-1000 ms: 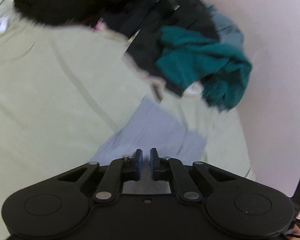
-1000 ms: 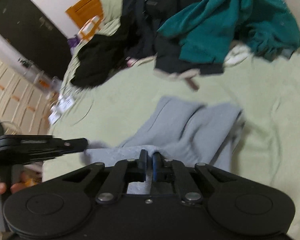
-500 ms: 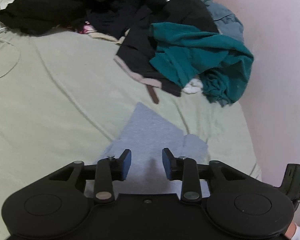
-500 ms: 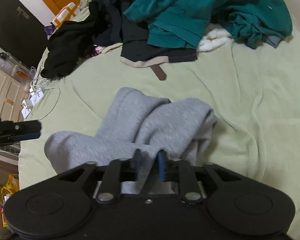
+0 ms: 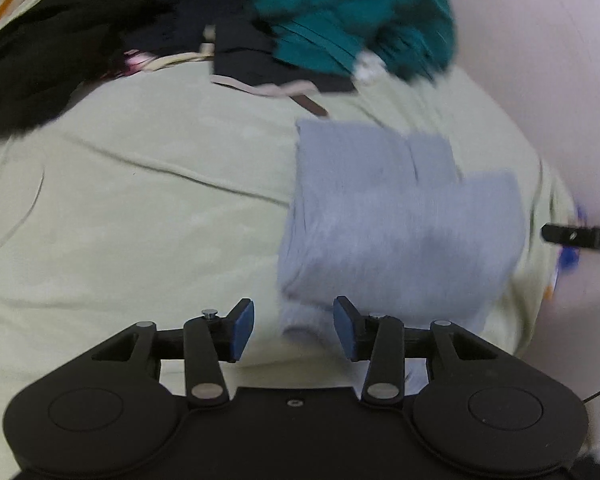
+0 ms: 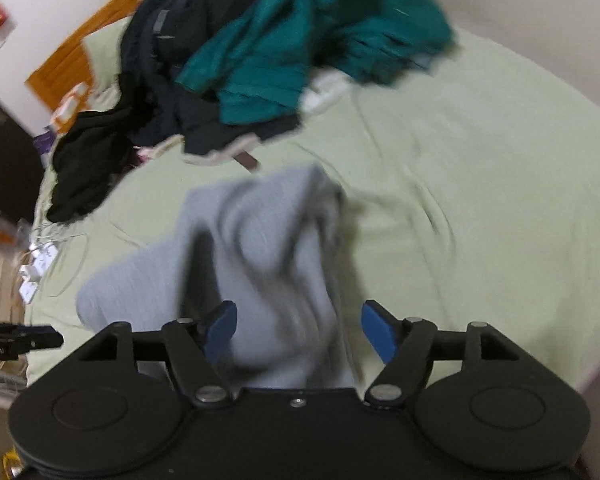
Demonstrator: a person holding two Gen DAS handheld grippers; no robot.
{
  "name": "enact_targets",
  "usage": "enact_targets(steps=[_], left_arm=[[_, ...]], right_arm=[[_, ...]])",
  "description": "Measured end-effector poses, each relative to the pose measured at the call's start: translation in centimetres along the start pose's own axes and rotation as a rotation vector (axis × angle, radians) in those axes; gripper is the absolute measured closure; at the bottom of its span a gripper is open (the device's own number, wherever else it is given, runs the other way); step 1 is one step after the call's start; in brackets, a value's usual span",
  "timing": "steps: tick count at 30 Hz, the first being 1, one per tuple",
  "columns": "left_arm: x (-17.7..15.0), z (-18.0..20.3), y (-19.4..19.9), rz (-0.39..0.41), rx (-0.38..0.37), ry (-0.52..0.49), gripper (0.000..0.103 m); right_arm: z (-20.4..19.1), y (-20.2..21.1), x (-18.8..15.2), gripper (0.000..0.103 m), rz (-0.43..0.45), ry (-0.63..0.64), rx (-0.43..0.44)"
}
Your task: Fold clothes
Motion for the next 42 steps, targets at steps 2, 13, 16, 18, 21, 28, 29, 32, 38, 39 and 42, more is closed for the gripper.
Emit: enact_targets(steps=[2,13,16,18,21,28,29,32,38,39,42], left_arm=[[-0.8,0.9,-1.2,-0.042,0.007,-0.124,0.056],[-1.2,3.3,-7.6,-0.114,0.046,-0.374,0.055],[-0.4,3.3,-8.1,-0.118,0.01,-0.355,0.055],[0.4,3.5,-7.7,-0.104,-0.022,-0.345,0.055],[1.3,3.6,-7.4,-0.093,-0.041,-0.355,0.055],[1.1,4.1,-8.6,-0.122,-0.048,-0.439,0.068],[1.1,4.0,-8.6,-0.122,-0.057,-0.426,0.069],[1.5,3.7,-8.4,-0.116,-0.071,-0.387,0.072],[3.1,3.1,-6.4,-0.066,-0.139,-0.231,0.07],[3.8,2.9,-5.8,-0.041,-0.162,-0.184,0.07],[6.0,2.6,-5.1,0.008,-0.179,-0.106,0.07]], right_arm=[[1.4,0.1,-3.2,0.032,-0.01,-0.054,-0.028],[3.2,-6.0,-14.8,0.043,-0.119,-0.168,-0.089],[2.2,-7.5,-15.2,0.048,-0.117,-0.162,-0.072],[1.5,-8.5,-15.0,0.048,-0.095,-0.162,-0.069],[0.9,-8.9,-14.3,0.052,-0.059,-0.17,-0.06],[-0.3,-8.3,-12.6,0.097,-0.046,-0.159,-0.032],[-0.3,-7.8,-12.1,0.098,-0.036,-0.177,-0.021],[-0.9,-5.5,-9.7,0.099,-0.007,-0.206,0.047],[-2.9,-1.5,-4.0,0.099,0.078,-0.207,0.158],[-3.3,-0.9,-2.9,0.099,0.093,-0.204,0.168],[-4.4,0.7,0.4,0.099,0.133,-0.177,0.196]])
Point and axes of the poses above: each gripper's, at about its wrist camera, not at the fingertips, and y roughly against the way its jaws point, z to its right, x to its top, the point moved 6 cm from there along -y, roughly the way its jaws point, and after that the axes turned 12 degrees about -y, right-handed, at the moved point
